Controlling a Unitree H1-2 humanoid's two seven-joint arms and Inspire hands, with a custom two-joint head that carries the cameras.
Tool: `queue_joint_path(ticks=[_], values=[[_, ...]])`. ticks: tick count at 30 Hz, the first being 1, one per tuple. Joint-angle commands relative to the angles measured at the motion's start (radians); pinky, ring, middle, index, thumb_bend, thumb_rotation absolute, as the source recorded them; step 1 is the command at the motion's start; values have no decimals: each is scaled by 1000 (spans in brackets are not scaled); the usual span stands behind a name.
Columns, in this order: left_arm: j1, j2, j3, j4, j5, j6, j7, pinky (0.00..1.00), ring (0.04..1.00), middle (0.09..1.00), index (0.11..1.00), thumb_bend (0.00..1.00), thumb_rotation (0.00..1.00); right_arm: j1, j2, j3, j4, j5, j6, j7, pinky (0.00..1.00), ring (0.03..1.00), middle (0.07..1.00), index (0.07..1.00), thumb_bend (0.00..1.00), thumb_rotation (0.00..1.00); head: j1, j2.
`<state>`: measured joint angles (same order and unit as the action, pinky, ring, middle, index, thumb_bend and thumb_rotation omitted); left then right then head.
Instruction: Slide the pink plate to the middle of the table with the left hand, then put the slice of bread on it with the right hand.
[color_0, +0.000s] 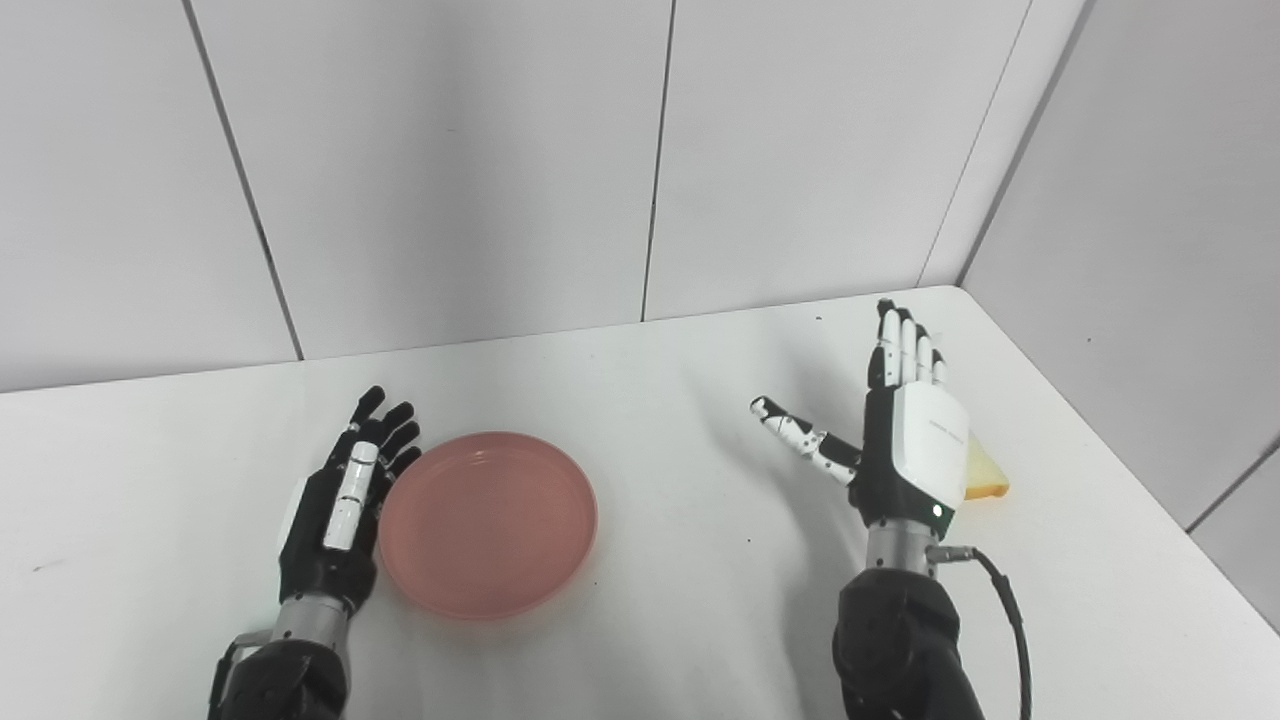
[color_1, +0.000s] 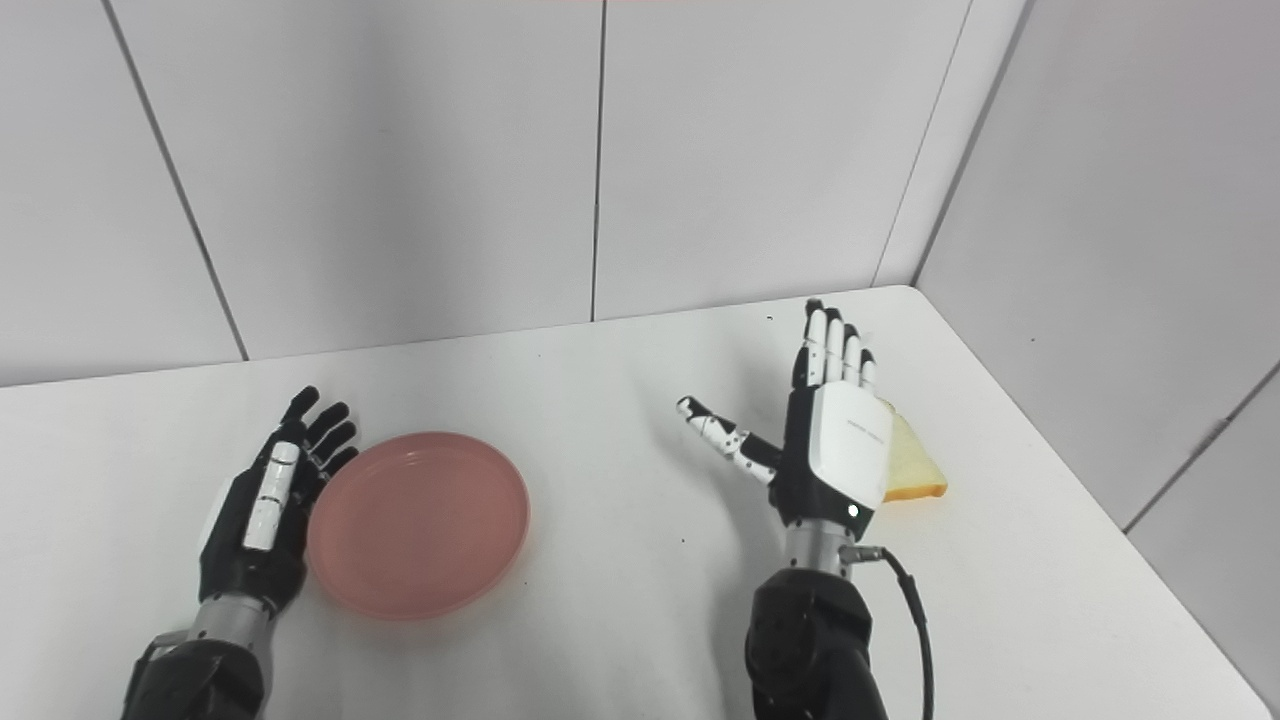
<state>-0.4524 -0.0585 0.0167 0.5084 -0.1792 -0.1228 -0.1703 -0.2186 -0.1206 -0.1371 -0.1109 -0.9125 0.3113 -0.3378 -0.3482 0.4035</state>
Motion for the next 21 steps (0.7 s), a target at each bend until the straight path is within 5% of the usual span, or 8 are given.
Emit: queue_joint_path(ticks=[1, 8, 21], values=[[29, -8, -7, 45, 3, 44, -1, 874, 896, 884, 920, 624, 748, -54, -37, -11, -15, -23, 38, -25, 1000, 1000, 999, 971, 1000, 686, 0, 1], [15, -6, -4, 75, -4, 29, -18, 873, 897, 881, 928, 661, 758, -126, -129, -53, 29, 23, 118, 21, 1000, 1000, 1000, 997, 1000, 648, -24, -6], [22, 3, -3, 67, -1, 38, -22, 844, 894, 870, 933, 657, 771, -234, -92, -308, 62, -345, 159, 432, 1000, 1000, 1000, 958, 1000, 527, -36, -3]])
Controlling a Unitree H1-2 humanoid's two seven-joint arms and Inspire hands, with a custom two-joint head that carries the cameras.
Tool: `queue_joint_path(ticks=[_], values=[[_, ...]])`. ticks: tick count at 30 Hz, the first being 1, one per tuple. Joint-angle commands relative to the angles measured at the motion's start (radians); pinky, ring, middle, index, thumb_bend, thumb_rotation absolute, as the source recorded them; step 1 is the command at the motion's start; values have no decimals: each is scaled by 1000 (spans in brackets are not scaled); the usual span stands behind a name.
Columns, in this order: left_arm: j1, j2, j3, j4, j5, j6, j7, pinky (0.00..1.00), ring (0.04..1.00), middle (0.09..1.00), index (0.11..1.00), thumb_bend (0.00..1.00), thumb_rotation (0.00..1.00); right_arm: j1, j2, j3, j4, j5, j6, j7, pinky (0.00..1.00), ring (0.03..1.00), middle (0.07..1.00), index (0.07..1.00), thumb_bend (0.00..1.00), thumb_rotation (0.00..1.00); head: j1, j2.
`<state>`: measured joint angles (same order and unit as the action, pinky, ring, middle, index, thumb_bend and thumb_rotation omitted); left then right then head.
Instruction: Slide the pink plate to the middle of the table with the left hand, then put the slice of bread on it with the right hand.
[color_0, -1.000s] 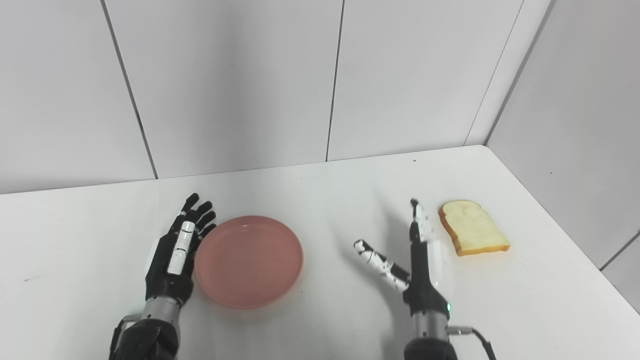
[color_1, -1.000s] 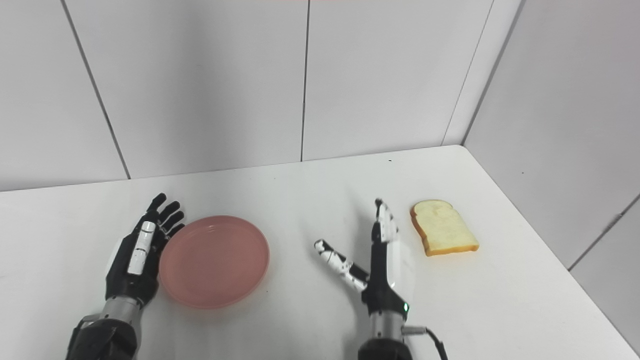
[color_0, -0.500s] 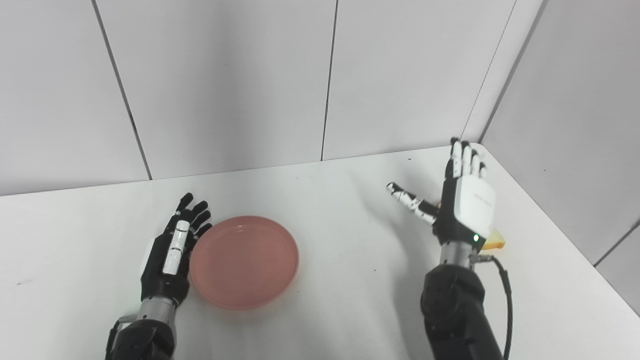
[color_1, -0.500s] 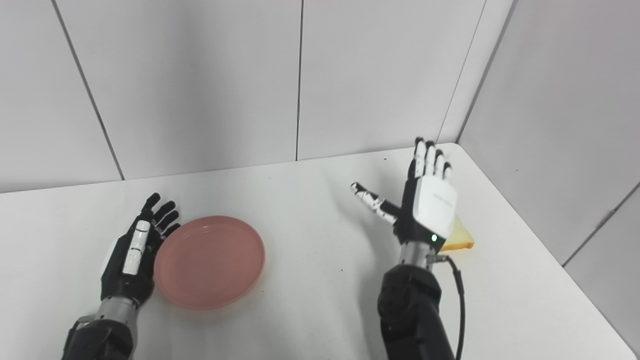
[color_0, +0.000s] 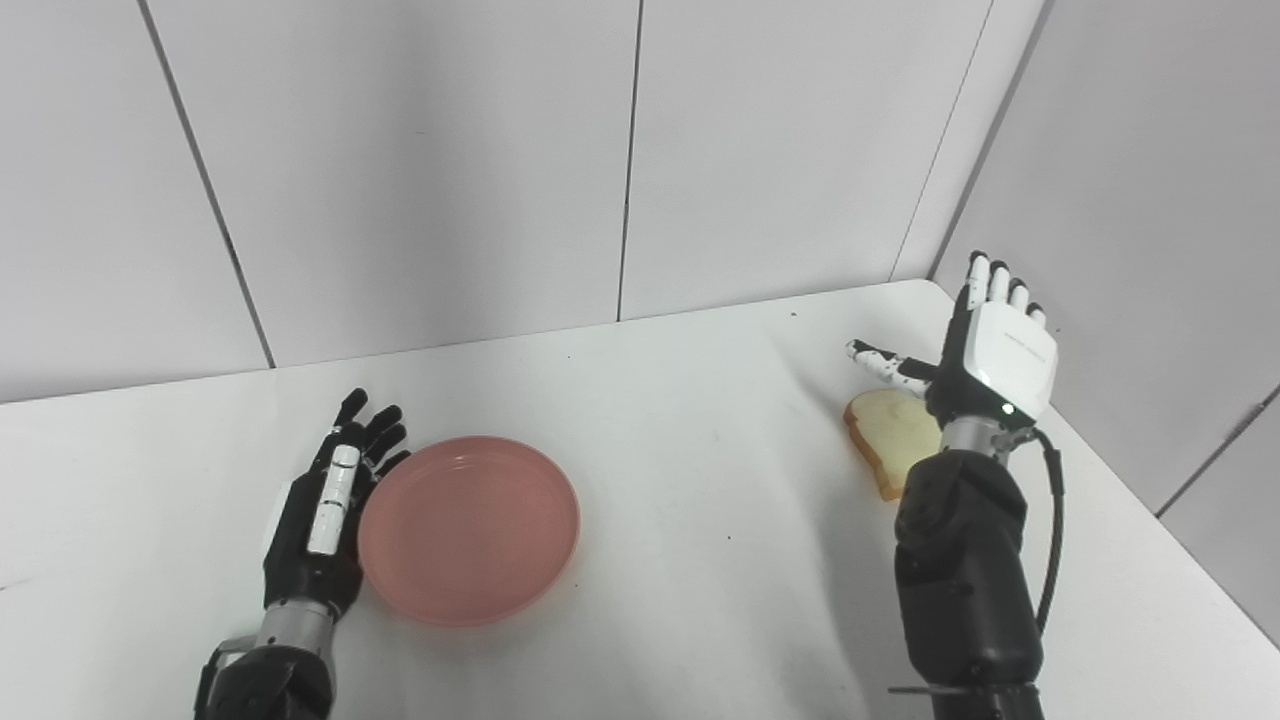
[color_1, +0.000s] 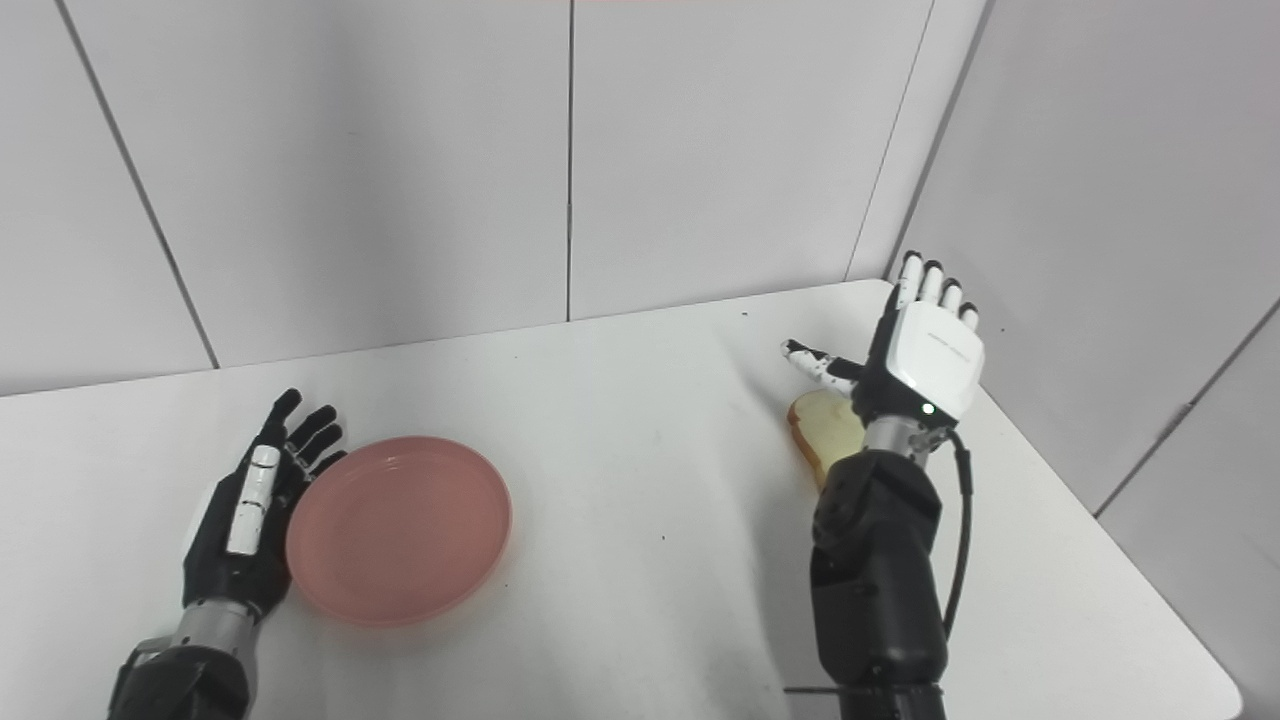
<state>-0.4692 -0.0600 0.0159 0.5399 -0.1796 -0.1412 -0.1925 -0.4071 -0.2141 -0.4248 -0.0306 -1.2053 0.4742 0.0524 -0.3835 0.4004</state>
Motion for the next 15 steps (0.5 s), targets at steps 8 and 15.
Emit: queue_joint_path(ticks=[8, 15], values=[[33, 7, -5, 50, 4, 54, -6, 847, 890, 874, 936, 656, 767, -83, 8, -69, -79, -183, -4, 311, 1000, 1000, 1000, 962, 1000, 528, -1, 1], [27, 4, -6, 56, 3, 54, -6, 841, 886, 873, 935, 656, 759, -72, -9, -30, -134, -197, -5, 461, 922, 1000, 1000, 979, 1000, 548, 5, 0]])
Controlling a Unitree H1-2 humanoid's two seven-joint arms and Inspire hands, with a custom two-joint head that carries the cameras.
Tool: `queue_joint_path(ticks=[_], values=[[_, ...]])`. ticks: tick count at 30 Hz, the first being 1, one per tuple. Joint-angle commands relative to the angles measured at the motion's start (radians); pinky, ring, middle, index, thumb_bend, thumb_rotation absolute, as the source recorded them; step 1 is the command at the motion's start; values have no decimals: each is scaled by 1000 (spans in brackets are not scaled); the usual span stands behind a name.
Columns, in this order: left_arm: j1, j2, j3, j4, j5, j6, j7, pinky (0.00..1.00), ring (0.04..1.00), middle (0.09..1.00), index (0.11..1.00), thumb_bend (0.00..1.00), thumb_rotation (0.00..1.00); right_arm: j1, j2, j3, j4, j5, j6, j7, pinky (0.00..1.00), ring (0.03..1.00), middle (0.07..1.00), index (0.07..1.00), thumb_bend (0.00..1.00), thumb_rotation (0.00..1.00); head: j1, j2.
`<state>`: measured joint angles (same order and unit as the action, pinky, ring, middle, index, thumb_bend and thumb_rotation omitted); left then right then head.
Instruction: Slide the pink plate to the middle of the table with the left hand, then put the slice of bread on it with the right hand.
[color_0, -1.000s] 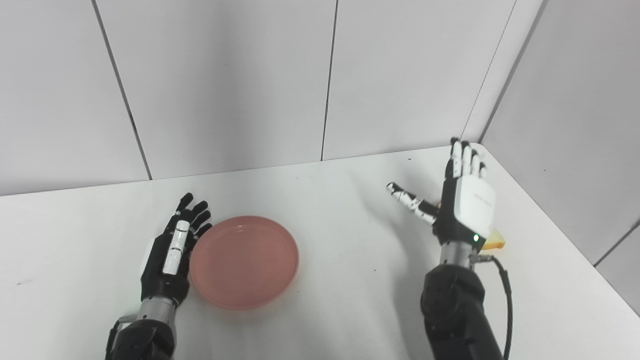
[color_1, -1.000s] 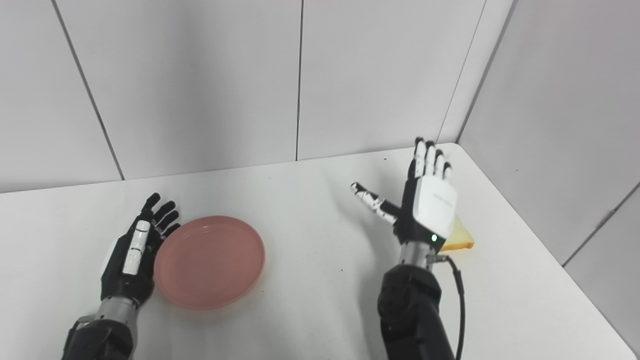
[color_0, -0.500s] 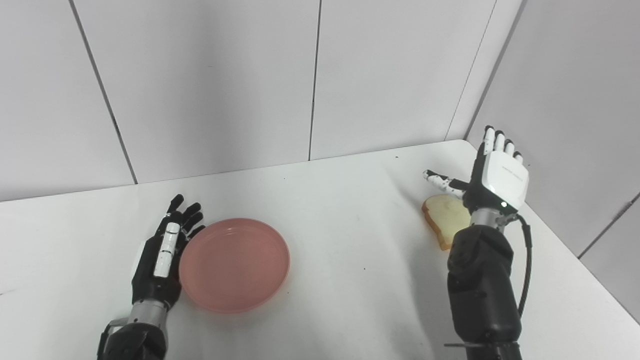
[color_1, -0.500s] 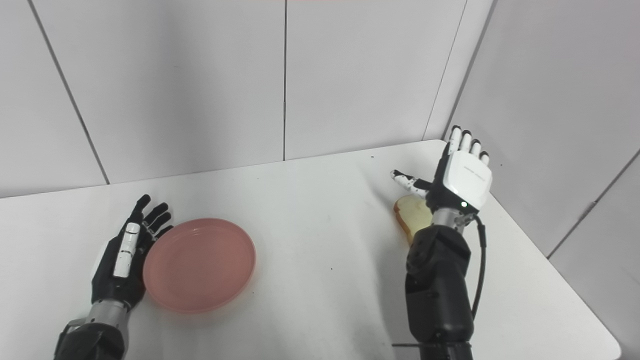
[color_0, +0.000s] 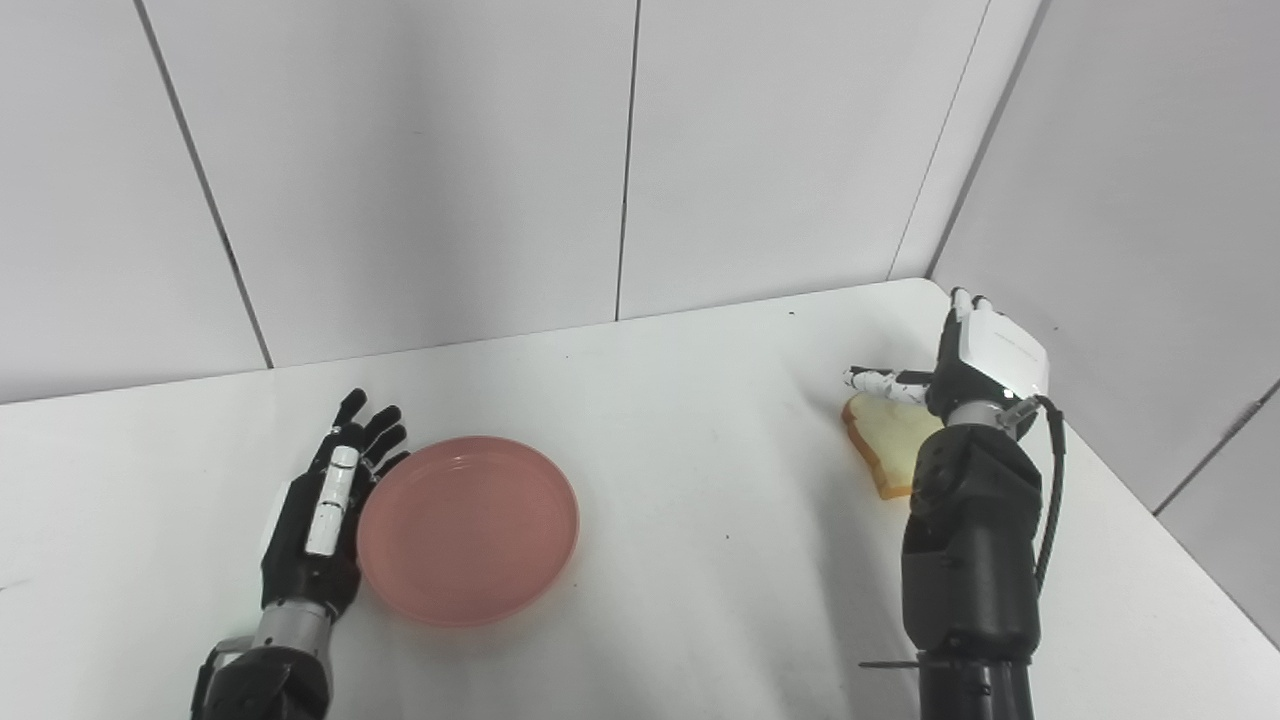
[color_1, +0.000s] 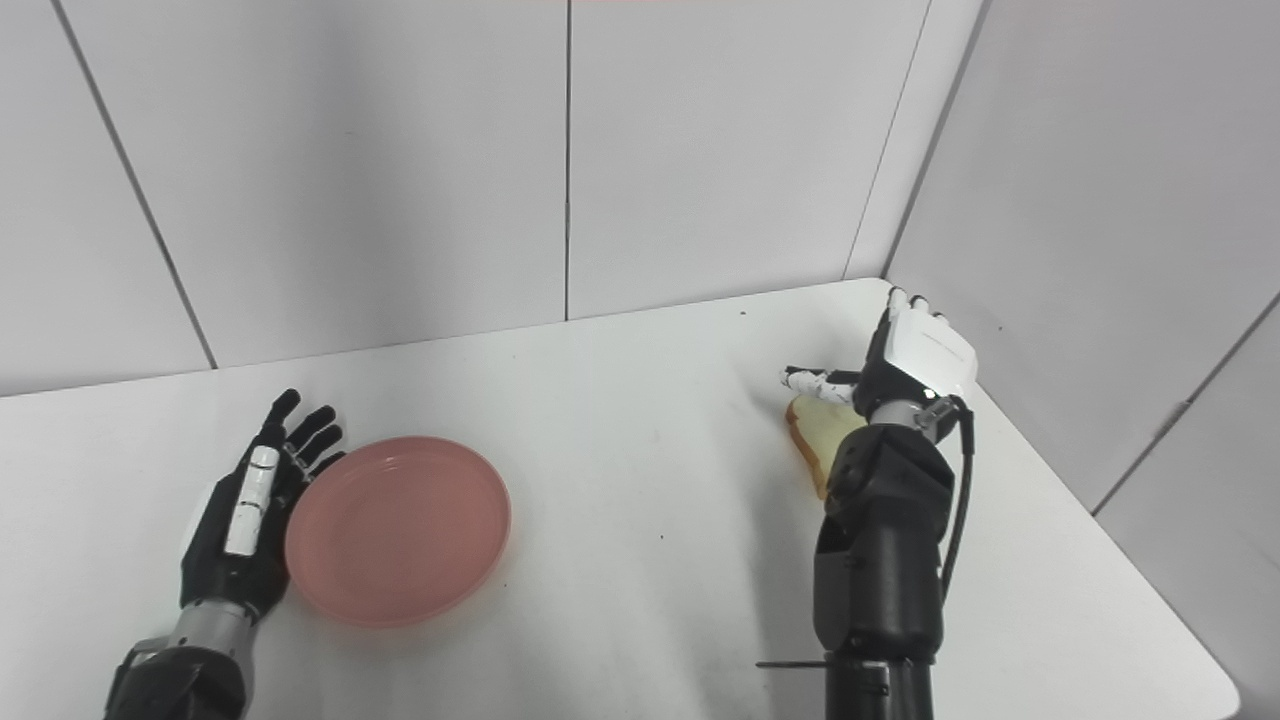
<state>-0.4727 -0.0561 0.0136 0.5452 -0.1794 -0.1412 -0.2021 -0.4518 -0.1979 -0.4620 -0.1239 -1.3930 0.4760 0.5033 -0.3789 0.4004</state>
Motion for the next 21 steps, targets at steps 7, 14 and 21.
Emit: queue_joint_path(ticks=[7, 14, 21], values=[[25, 1, -3, 67, 9, 45, 9, 837, 882, 864, 934, 649, 756, -25, -34, 13, -73, -2, -7, 83, 946, 1000, 1000, 1000, 1000, 540, 4, -6], [26, 2, -7, 66, 7, 43, 0, 855, 890, 872, 939, 635, 756, -20, -53, 14, -87, -2, -7, 139, 968, 1000, 1000, 1000, 1000, 486, 7, -5], [30, 2, -9, 59, 5, 48, -3, 864, 890, 873, 936, 630, 745, -31, -59, 12, -51, -43, -7, 164, 960, 1000, 1000, 1000, 1000, 445, 8, -3]])
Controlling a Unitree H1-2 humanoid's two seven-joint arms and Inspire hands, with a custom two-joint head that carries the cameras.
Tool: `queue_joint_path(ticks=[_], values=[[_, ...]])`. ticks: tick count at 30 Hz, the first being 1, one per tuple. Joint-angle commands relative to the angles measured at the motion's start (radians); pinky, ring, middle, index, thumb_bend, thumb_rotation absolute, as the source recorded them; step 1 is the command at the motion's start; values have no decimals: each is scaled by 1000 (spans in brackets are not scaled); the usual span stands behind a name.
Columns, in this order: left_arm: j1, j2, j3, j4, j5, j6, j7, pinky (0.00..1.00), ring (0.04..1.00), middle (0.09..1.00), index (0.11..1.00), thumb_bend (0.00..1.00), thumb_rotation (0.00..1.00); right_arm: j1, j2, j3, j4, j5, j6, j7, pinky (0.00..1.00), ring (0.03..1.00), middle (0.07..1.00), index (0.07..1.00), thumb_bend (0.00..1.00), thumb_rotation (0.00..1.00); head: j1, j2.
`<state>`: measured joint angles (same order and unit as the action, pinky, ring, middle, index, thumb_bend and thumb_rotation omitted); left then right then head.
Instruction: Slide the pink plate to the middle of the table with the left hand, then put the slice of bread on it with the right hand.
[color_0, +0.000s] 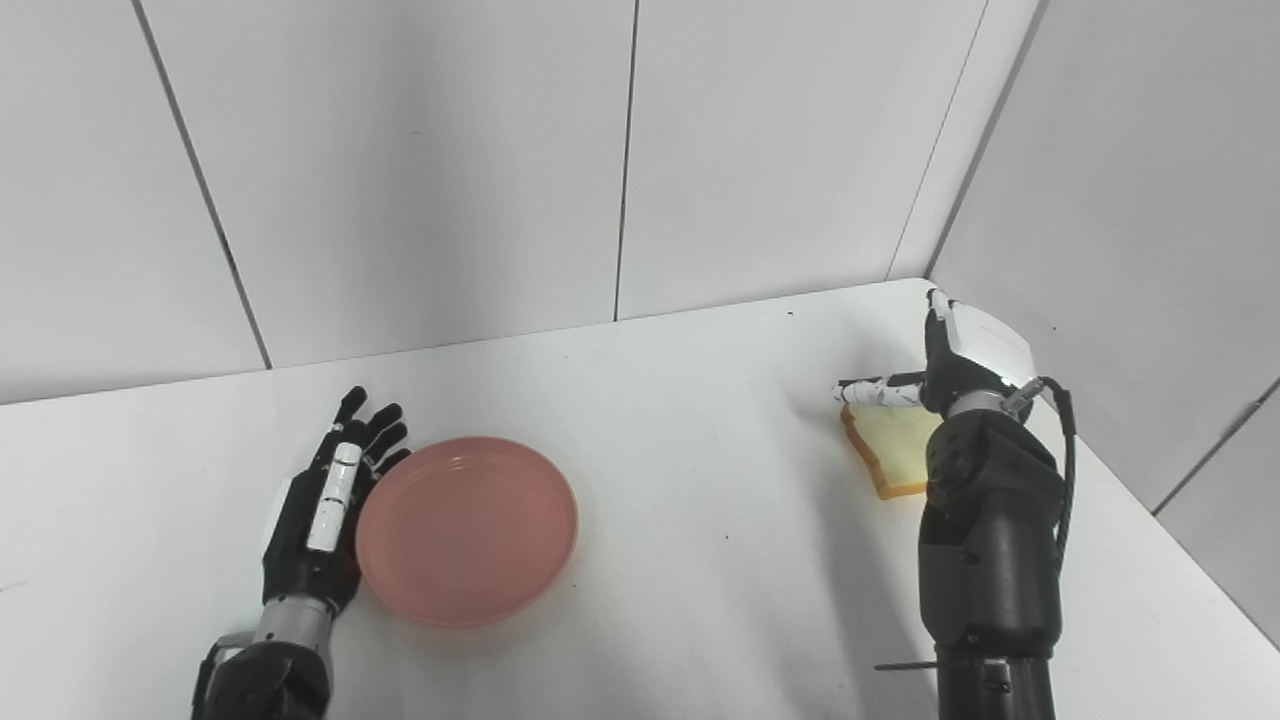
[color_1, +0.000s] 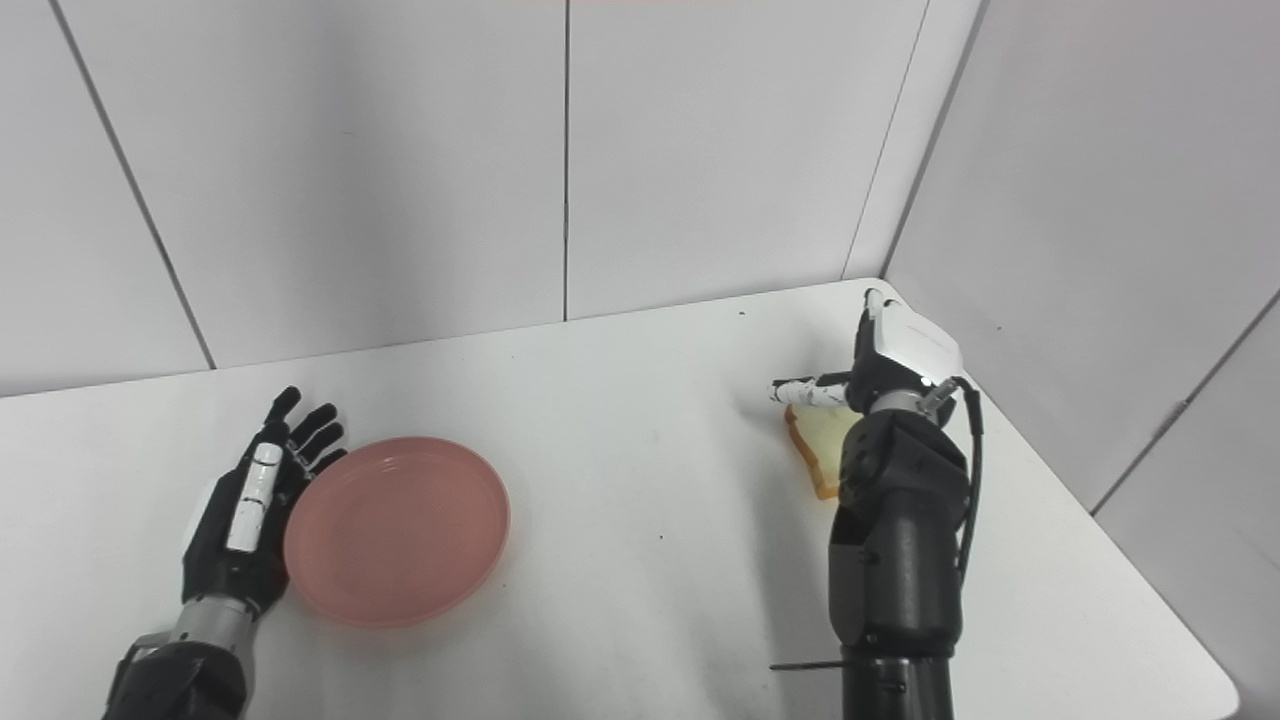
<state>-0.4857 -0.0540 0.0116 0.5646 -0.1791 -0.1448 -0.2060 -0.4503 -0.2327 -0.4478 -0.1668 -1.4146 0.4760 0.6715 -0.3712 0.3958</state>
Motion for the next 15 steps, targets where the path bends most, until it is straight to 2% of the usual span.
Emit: queue_joint_path(ticks=[1, 7, 15], values=[[43, 0, -6, 41, 4, 52, 1, 864, 890, 873, 936, 630, 745, -35, -24, -3, 4, -23, -7, -10, 959, 1000, 1000, 1000, 1000, 445, 0, 3], [48, -2, -7, 31, 2, 58, -2, 872, 889, 876, 937, 623, 737, -50, -27, -13, 67, -49, -6, -32, 967, 1000, 1000, 1000, 1000, 421, 3, 8], [54, -1, -8, 37, 2, 49, -7, 869, 888, 883, 937, 639, 729, -61, -29, -33, 160, -30, -6, -100, 986, 1000, 1000, 1000, 1000, 406, 7, 12]])
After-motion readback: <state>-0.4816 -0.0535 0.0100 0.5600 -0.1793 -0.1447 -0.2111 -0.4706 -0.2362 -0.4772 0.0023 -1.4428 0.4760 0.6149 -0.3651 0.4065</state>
